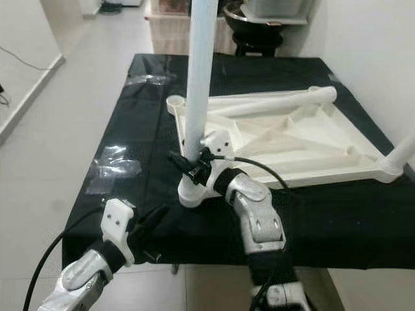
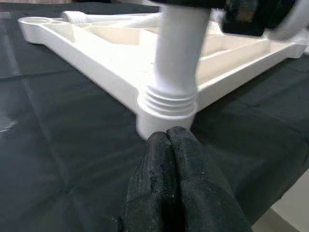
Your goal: Building children table
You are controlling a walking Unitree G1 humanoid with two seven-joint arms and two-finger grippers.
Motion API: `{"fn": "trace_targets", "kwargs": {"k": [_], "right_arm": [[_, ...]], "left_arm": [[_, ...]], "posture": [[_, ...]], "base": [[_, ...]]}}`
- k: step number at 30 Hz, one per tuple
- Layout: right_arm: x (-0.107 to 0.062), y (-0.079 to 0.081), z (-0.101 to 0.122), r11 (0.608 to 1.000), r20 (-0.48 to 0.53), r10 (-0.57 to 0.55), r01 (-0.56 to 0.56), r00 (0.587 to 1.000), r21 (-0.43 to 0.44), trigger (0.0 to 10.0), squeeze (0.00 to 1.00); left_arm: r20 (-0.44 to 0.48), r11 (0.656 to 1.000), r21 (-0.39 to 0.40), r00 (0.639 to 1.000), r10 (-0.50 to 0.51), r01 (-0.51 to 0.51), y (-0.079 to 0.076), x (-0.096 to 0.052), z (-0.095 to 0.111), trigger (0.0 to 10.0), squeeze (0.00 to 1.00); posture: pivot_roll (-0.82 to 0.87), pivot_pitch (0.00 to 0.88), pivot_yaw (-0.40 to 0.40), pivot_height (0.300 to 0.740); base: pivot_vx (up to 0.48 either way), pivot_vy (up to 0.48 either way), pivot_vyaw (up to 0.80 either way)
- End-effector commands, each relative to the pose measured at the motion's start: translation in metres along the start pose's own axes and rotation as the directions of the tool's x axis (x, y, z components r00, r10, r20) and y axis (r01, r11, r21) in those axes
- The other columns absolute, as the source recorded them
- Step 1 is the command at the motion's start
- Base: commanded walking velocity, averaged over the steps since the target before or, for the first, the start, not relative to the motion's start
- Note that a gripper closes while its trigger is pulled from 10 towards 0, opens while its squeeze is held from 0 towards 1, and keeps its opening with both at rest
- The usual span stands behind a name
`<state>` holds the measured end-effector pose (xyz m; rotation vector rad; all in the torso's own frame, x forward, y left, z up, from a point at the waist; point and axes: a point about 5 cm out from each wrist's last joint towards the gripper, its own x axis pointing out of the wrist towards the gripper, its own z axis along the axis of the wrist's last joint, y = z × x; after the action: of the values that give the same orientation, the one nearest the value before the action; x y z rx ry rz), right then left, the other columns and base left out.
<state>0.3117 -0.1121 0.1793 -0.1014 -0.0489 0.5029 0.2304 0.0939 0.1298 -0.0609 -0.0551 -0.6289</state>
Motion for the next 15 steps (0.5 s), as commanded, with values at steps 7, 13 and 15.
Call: {"fn": "trace_targets", "kwargs": {"k": [7, 13, 15], "right_arm": [[-0.009, -0.013, -0.033, 0.988, -0.189, -0.147, 0.134, 0.971, -0.077, 0.0, 0.00], [0.001, -0.007, -0.025, 0.997, -0.159, -0.041, 0.030, 0.986, -0.070, 10.0, 0.00], [0.006, -0.004, -0.011, 0.999, -0.096, 0.041, -0.044, 0.995, -0.027, 10.0, 1.00]], "left_arm": [[-0.012, 1.000, -0.010, 1.000, -0.005, 0.005, 0.001, -0.001, -0.001, 10.0, 0.00], [-0.008, 1.000, -0.009, 1.000, 0.010, -0.010, 0.002, 0.000, -0.001, 10.0, 0.00], [-0.009, 1.000, -0.010, 1.000, 0.010, -0.010, 0.002, 0.000, -0.001, 10.0, 0.00]], "posture": [[0.04, 0.172, -0.036, 0.740], [0.04, 0.166, -0.035, 0.740], [0.04, 0.164, -0.033, 0.740]], "base": [[0.000, 0.000, 0.00], [0.000, 0.000, 0.00], [0.000, 0.000, 0.00]]}}
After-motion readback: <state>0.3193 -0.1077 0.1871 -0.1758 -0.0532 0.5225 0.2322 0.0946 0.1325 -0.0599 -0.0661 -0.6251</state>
